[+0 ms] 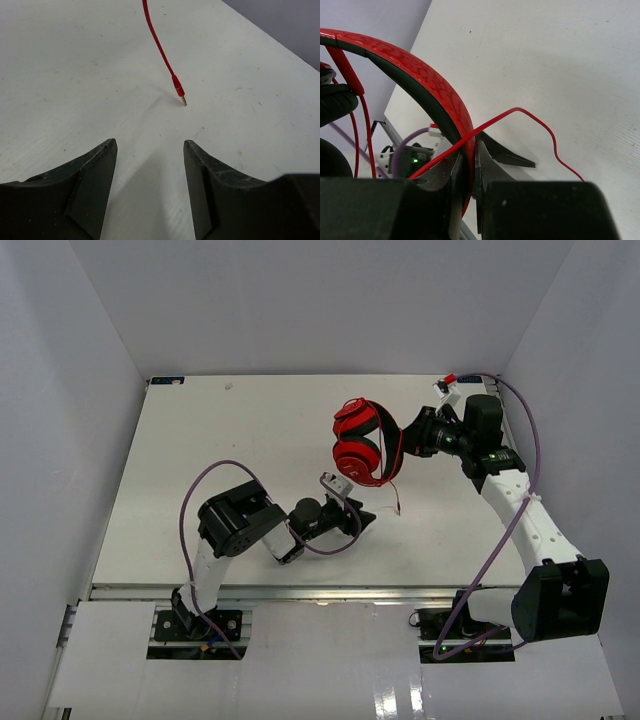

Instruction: Wrap the headphones

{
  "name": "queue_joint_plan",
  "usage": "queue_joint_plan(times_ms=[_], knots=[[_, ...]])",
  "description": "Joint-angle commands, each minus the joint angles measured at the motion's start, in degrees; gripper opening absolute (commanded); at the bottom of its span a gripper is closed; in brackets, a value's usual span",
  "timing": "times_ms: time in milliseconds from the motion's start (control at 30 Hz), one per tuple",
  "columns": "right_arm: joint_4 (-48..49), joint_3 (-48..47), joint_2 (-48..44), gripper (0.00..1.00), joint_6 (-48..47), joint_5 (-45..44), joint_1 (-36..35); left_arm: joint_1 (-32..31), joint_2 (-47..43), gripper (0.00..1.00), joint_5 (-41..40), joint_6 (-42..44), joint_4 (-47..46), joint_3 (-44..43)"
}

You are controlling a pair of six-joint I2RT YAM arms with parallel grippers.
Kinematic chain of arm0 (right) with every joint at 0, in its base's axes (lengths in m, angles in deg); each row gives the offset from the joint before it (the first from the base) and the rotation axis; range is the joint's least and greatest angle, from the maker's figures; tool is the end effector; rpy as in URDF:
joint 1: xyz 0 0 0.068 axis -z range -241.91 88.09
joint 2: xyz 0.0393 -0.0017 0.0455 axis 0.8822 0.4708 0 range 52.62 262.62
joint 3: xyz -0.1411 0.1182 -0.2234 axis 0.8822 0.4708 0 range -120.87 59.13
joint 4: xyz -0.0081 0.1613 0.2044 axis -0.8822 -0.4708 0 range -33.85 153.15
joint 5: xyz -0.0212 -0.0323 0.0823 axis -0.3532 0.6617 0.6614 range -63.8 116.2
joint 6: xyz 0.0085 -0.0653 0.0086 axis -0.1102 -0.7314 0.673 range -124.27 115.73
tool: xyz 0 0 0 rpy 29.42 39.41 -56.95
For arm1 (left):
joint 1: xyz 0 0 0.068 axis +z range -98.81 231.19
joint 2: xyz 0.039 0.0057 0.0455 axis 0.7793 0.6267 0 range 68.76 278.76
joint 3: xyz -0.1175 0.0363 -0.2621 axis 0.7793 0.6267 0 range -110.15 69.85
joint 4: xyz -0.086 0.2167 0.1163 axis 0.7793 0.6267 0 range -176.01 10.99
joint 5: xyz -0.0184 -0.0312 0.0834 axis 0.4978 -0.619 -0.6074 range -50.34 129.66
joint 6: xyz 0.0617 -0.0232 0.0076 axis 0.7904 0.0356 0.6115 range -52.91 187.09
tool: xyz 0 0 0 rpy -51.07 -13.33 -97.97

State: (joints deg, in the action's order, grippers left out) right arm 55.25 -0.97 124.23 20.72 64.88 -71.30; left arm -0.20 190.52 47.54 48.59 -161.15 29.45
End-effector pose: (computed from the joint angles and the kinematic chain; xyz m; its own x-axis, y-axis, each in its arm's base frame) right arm 0.2817 0.0798 0.3522 -0.5967 0.2357 -0.7671 -0.5039 0.6338 0.5868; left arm 0.2374 -0.3088 0.1067 -0.3367 -0.0820 -0.9380 0.7932 0.5121 -0.3295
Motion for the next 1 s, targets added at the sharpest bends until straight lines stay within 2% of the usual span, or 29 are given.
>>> queue_joint_plan(times_ms=[0,133,200,233,400,533,567,600,633,667,733,767,800,900,967], knots=[[-0.5,-3.8,-2.9,0.08,3.1,4.3,-0.1,0.1,1.9,0.75,-0.4,1.1,-14.8,-8.1],[-0.5,-3.2,-3.1,0.08,3.3,4.7,-0.1,0.2,4.0,0.77,-0.3,0.3,-15.4,-12.1],[-0.4,-2.8,-3.1,0.08,3.7,5.0,-0.1,0.4,4.9,0.93,-0.3,0.2,-15.0,-13.6],[-0.4,-2.7,-3.1,0.08,3.7,5.1,-0.1,0.4,5.1,0.94,-1.1,0.3,-14.6,-14.3],[-0.1,-2.0,-3.6,0.08,4.0,5.4,-0.1,0.5,5.2,0.95,-9.8,2.0,-10.0,-17.2],[0.1,-1.4,-4.2,0.08,4.1,5.6,-0.1,0.6,5.2,0.86,-14.2,2.8,-5.9,-19.8],[0.1,-1.3,-4.2,0.08,4.0,5.5,-0.1,0.7,5.2,0.83,-13.8,2.7,-5.7,-19.8],[0.1,-1.3,-4.3,0.08,4.0,5.5,-0.1,1.0,5.4,0.76,-13.0,2.2,-5.3,-20.5],[0.2,-1.2,-4.3,0.08,4.0,5.6,-0.1,1.1,5.5,0.64,-12.4,1.7,-5.2,-21.0],[0.2,-1.2,-4.4,0.08,4.0,5.6,-0.1,1.3,5.6,0.5,-11.9,1.1,-5.1,-21.4],[0.2,-1.1,-4.5,0.08,4.0,5.6,-0.1,1.4,5.6,0.08,-10.8,0.3,-6.3,-21.1],[0.2,-1.1,-4.6,0.08,3.9,5.5,-0.1,1.4,5.4,0.02,-9.9,0.0,-7.1,-20.5],[0.2,-1.1,-4.7,0.08,3.7,5.4,-0.1,1.4,5.0,0.0,-9.1,-0.3,-7.8,-19.7],[-0.1,-1.4,-4.9,0.08,3.1,5.2,-0.1,1.8,3.5,0.0,-7.8,-1.3,-10.9,-15.6],[-0.2,-1.6,-5.0,0.08,2.9,5.4,0.0,3.0,2.6,0.0,-4.0,-3.4,-13.8,-11.4]])
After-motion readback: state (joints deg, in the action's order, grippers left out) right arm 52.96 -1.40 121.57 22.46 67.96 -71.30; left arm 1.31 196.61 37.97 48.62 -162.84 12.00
